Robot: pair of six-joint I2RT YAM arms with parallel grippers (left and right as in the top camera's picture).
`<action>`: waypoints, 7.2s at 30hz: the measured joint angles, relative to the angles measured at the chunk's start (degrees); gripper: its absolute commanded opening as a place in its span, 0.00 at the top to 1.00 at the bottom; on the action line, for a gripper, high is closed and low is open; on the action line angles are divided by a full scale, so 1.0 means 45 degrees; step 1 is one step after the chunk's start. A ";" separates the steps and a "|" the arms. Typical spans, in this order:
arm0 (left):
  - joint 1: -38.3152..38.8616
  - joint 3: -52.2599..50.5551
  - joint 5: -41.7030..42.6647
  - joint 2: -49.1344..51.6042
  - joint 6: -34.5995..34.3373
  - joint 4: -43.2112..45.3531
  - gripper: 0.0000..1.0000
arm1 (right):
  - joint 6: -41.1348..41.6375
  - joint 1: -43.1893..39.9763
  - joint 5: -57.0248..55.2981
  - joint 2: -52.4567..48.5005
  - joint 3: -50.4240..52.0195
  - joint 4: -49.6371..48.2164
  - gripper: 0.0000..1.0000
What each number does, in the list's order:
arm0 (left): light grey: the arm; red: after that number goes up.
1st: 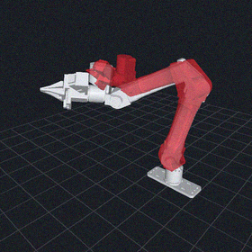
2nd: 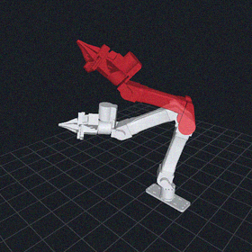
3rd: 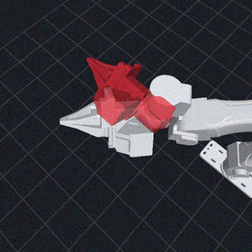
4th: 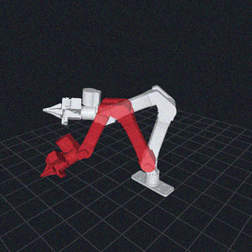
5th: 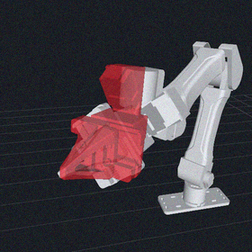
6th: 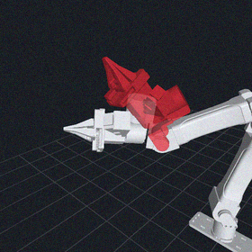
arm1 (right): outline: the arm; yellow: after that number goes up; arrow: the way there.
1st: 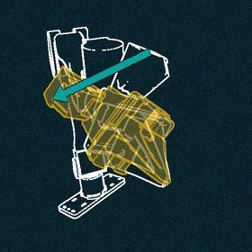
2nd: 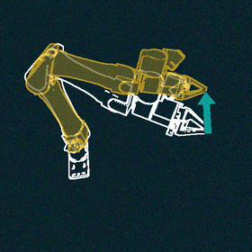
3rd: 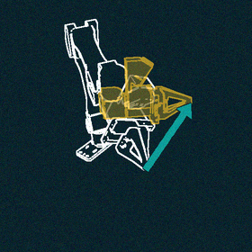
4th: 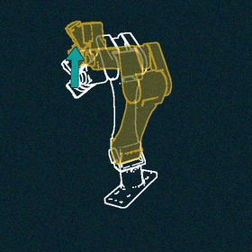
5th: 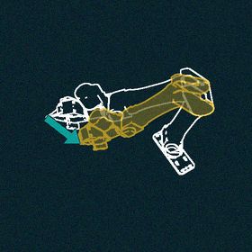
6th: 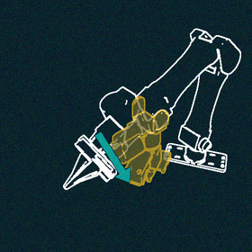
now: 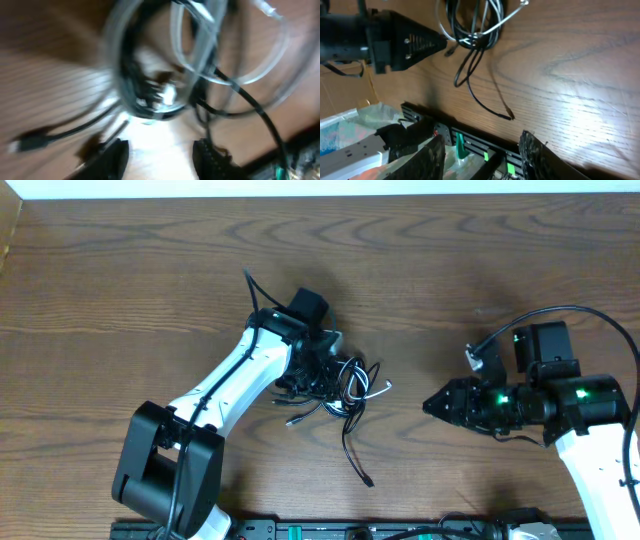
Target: Untangle cables
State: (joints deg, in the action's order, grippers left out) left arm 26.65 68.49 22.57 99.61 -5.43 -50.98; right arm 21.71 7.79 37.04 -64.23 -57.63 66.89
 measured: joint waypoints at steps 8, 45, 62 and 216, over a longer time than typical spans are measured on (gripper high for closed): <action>-0.0005 0.0000 -0.1205 0.0010 -0.0874 0.0583 0.46 | 0.0709 0.1137 -0.0845 0.0000 0.0000 -0.0175 0.57; 0.1375 -0.0952 0.1923 -0.1355 0.1088 0.1059 0.93 | 0.4843 0.4775 -0.4328 -0.4226 0.0000 -0.4061 0.46; 0.1365 -0.0957 0.2676 -0.1894 0.4289 -0.0427 0.93 | 0.4435 0.3638 -0.1826 -0.5022 0.0000 -0.4828 0.52; 0.1433 -0.0957 0.3682 -0.1894 0.2487 0.1681 0.92 | 0.1462 0.3075 0.0389 -0.5022 0.0010 -0.4274 0.60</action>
State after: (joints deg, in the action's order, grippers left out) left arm 33.10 64.18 39.13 91.09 5.76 -43.42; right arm 28.29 21.63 38.79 -86.83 -57.58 47.66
